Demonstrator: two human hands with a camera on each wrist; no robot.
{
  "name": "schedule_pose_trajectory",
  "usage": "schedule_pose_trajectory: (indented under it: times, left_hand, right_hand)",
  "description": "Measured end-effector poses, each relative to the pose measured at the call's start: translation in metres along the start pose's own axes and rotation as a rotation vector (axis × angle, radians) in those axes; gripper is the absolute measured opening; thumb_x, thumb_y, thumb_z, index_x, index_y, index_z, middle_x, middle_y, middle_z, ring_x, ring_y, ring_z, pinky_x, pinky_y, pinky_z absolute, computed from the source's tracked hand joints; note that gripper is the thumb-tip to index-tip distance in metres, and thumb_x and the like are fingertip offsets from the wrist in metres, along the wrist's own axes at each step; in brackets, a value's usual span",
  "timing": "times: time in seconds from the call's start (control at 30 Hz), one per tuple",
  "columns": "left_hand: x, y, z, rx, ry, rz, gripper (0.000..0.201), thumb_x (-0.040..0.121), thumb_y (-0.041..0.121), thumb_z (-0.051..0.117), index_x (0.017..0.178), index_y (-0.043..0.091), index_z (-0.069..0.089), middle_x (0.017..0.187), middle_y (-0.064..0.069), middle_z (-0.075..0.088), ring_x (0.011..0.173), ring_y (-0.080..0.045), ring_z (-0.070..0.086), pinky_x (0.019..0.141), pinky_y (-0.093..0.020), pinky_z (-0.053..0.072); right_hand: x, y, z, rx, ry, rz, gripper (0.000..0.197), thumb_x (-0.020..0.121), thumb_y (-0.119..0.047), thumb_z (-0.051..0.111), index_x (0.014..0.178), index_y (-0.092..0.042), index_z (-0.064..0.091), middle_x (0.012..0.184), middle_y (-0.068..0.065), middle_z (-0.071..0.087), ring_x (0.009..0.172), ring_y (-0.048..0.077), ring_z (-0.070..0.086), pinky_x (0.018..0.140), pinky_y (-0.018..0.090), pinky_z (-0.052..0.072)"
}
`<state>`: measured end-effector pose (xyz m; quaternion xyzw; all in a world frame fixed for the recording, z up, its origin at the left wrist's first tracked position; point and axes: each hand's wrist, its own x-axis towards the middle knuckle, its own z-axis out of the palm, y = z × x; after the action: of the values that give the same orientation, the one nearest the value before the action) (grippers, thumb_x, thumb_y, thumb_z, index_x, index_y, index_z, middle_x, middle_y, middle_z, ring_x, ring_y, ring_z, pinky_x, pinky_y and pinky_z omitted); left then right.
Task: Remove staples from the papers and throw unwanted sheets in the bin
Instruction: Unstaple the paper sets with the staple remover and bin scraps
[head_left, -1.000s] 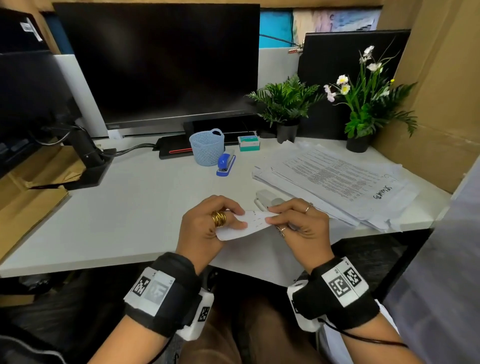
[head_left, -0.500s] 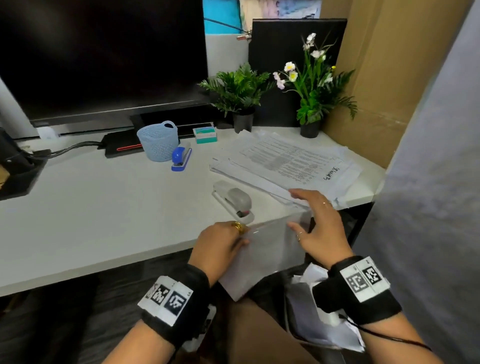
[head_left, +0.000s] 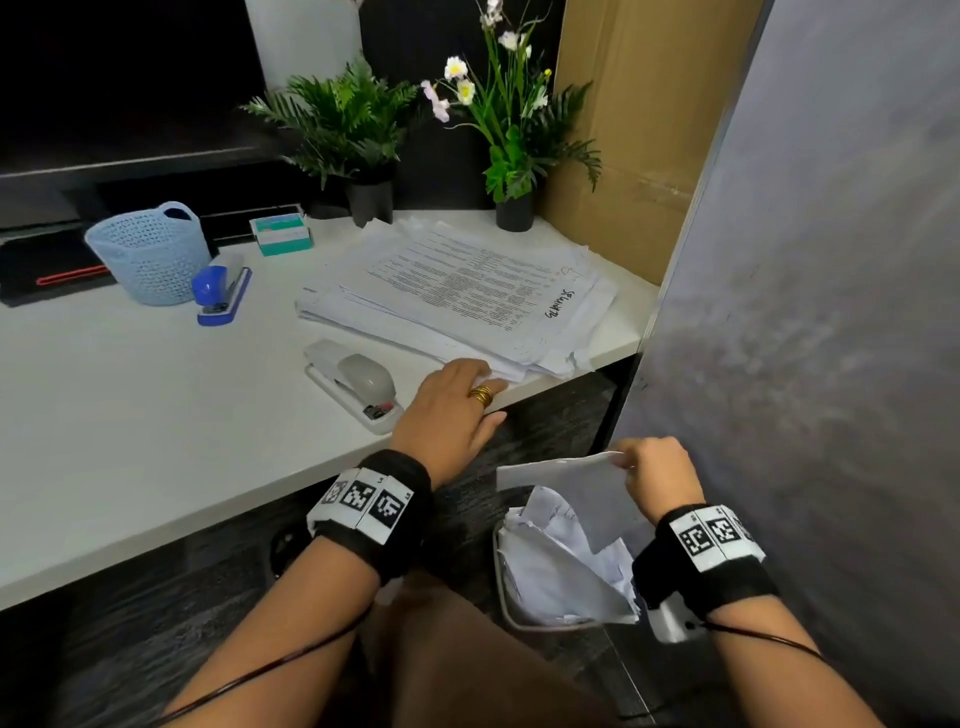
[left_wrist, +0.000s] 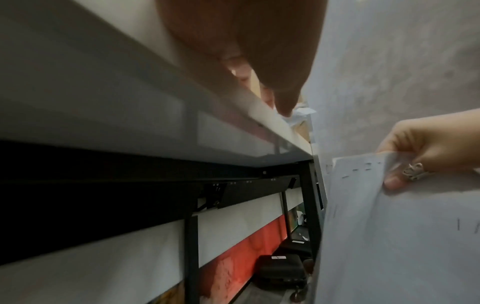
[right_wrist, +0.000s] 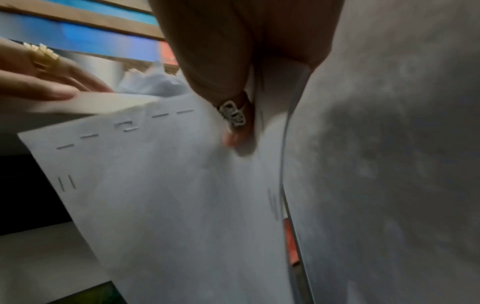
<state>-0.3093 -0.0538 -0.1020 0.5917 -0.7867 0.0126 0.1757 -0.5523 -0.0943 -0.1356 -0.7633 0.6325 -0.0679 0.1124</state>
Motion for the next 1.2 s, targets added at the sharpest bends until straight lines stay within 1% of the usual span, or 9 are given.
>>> schedule_pose_trajectory:
  times: [0.1,0.17,0.3,0.37,0.47,0.67,0.87,1.07,1.2]
  left_hand:
    - [0.006,-0.004,0.004,-0.026,-0.061,-0.035,0.055,0.091,0.047,0.035,0.13,0.013,0.053,0.131,-0.013,0.047,0.121,-0.03,0.043,0.102,-0.041,0.033]
    - [0.007,-0.008,0.005,-0.095,-0.066,-0.079,0.061,0.088,0.051,0.032,0.136,0.018,0.047,0.137,-0.008,0.039,0.126,-0.024,0.035,0.106,-0.035,0.025]
    - [0.007,-0.013,0.006,-0.127,-0.069,-0.07,0.074,0.08,0.061,0.022,0.136,0.02,0.047,0.136,-0.006,0.038,0.125,-0.022,0.035,0.106,-0.035,0.025]
    - [0.008,-0.012,0.006,-0.102,-0.08,-0.068,0.071,0.081,0.06,0.028,0.138,0.02,0.045,0.137,-0.007,0.037,0.126,-0.023,0.035,0.106,-0.037,0.025]
    - [0.008,-0.011,0.003,-0.064,-0.104,-0.06,0.069,0.081,0.054,0.036,0.141,0.021,0.04,0.14,-0.007,0.032,0.129,-0.023,0.031,0.108,-0.037,0.022]
    - [0.007,-0.013,0.004,-0.019,-0.151,-0.063,0.075,0.078,0.058,0.036,0.145,0.025,0.031,0.145,-0.006,0.025,0.134,-0.023,0.024,0.111,-0.037,0.017]
    - [0.008,-0.014,0.004,-0.062,-0.153,-0.067,0.076,0.076,0.058,0.039,0.144,0.026,0.033,0.144,-0.005,0.026,0.134,-0.022,0.024,0.11,-0.037,0.016]
    - [0.006,-0.013,0.003,-0.068,-0.15,-0.066,0.077,0.075,0.057,0.04,0.145,0.026,0.032,0.145,-0.005,0.026,0.134,-0.022,0.023,0.111,-0.037,0.016]
    - [0.006,-0.012,0.002,-0.068,-0.156,-0.064,0.077,0.074,0.056,0.041,0.145,0.026,0.031,0.145,-0.005,0.025,0.135,-0.022,0.023,0.112,-0.037,0.016]
  right_hand:
    - [0.005,0.016,0.016,0.072,0.02,0.078,0.035,0.077,0.005,0.05,0.094,-0.015,0.073,0.093,0.015,0.071,0.095,0.035,0.063,0.078,0.034,0.047]
    - [0.008,0.022,0.022,0.077,0.039,0.103,0.026,0.078,0.002,0.052,0.09,-0.011,0.071,0.089,0.018,0.07,0.09,0.038,0.063,0.076,0.037,0.048]
    - [0.008,0.025,0.013,0.103,0.218,0.08,0.014,0.075,0.006,0.059,0.075,-0.004,0.068,0.07,0.026,0.065,0.072,0.044,0.062,0.063,0.04,0.048]
    - [0.007,0.026,0.006,0.099,0.251,0.058,0.01,0.075,0.006,0.061,0.071,-0.002,0.066,0.066,0.026,0.063,0.069,0.045,0.06,0.058,0.037,0.044]
    - [0.004,0.028,0.002,0.075,0.221,0.051,0.009,0.08,0.001,0.06,0.076,-0.003,0.067,0.072,0.026,0.065,0.075,0.045,0.06,0.06,0.034,0.038]
    - [-0.004,0.024,0.005,0.031,0.106,0.072,0.02,0.085,-0.005,0.055,0.097,-0.01,0.07,0.089,0.024,0.067,0.09,0.042,0.06,0.07,0.039,0.045]
    - [-0.005,0.017,-0.012,-0.047,0.097,0.056,0.02,0.083,-0.001,0.051,0.088,-0.011,0.067,0.088,0.019,0.066,0.09,0.039,0.06,0.062,0.03,0.033]
    - [-0.002,0.02,0.002,-0.054,0.02,0.083,0.018,0.082,-0.003,0.051,0.089,-0.011,0.066,0.091,0.017,0.067,0.092,0.038,0.06,0.069,0.036,0.045]
    - [0.002,0.029,0.026,0.007,-0.004,0.128,0.022,0.084,-0.007,0.054,0.099,-0.014,0.069,0.096,0.018,0.068,0.095,0.038,0.06,0.074,0.036,0.046]
